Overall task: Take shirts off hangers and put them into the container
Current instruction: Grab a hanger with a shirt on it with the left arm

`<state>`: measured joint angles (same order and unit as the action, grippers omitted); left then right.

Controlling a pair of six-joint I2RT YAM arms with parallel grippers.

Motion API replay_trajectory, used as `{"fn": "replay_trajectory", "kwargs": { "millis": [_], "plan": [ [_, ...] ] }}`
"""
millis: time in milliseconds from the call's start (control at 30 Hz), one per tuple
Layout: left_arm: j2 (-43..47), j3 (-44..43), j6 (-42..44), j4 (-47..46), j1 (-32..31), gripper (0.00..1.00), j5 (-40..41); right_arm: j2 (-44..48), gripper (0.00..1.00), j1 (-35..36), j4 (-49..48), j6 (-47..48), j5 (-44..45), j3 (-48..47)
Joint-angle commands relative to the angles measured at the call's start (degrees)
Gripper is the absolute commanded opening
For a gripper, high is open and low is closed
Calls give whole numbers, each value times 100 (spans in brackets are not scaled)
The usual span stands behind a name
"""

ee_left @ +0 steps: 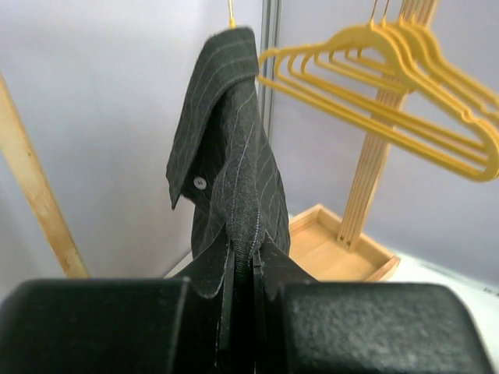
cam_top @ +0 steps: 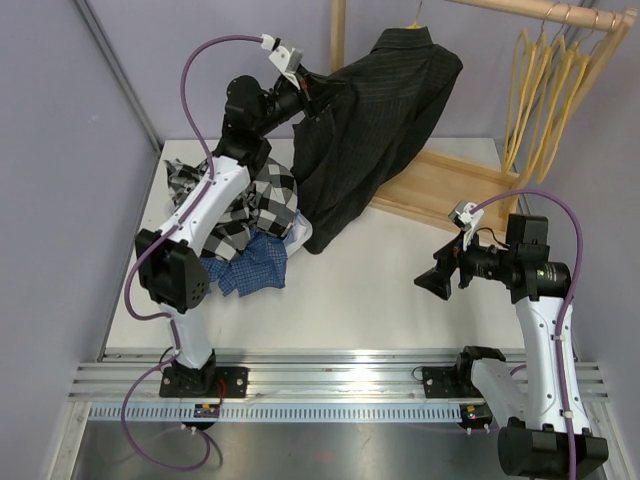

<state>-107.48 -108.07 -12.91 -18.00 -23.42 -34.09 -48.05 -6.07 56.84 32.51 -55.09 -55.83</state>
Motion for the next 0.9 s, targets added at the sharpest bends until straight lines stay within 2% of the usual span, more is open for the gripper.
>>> {"fn": "replay_trajectory", "kwargs": {
  "millis": [0,333,867],
  "plan": [
    [570,14,-519,-1179,-13,0,113,68,99,-35,-199,-61,-2,11],
    [659,278,-880,-1803,-93,0,245,68,100,-61,-200,-69,-2,11],
    [272,-65,-924,-2911,-497,0,587,59,100,-88,-200,-78,-2,11]
  ]
}}
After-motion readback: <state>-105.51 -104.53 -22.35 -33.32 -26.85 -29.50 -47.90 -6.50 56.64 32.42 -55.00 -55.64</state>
